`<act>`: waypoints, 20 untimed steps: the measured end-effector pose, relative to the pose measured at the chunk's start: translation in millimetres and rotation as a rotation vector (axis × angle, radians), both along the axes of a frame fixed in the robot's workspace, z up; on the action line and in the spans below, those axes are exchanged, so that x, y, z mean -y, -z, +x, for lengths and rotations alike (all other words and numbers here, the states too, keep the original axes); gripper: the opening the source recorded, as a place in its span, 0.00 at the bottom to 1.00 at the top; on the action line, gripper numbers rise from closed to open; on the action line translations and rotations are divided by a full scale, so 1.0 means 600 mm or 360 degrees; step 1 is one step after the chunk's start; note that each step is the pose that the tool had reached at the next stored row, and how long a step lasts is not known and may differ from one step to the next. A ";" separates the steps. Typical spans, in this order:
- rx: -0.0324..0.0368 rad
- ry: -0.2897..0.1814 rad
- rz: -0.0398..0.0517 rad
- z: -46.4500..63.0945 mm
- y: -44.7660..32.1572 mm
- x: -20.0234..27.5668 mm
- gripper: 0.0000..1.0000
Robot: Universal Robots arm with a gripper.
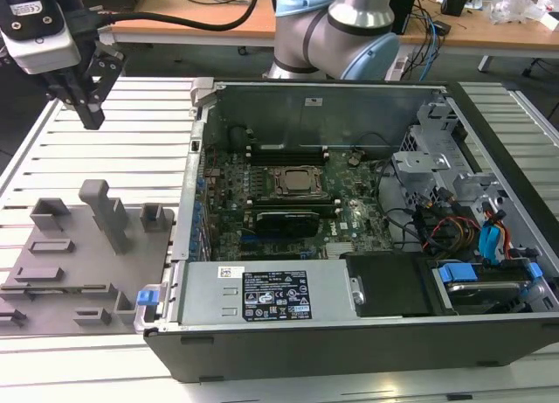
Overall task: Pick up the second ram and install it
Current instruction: 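Reach for the second ram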
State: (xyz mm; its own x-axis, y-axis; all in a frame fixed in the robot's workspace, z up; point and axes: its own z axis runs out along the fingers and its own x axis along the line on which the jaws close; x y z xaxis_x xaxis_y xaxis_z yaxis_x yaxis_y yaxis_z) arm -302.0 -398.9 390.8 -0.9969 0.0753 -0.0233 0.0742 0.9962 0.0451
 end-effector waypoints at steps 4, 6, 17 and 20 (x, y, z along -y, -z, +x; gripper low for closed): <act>0.0000 0.0000 0.0000 -0.008 0.000 0.0000 0.11; 0.0000 0.0000 0.0000 -0.010 0.000 0.0000 0.11; 0.0000 0.0000 0.0000 -0.064 0.001 0.0000 0.11; 0.0000 0.0000 -0.0001 -0.080 0.002 0.0000 0.11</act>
State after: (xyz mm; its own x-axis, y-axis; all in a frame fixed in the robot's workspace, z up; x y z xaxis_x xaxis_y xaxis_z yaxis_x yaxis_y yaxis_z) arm -350.1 -398.8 389.4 -0.9969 0.0753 -0.0233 0.0742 0.9962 0.0448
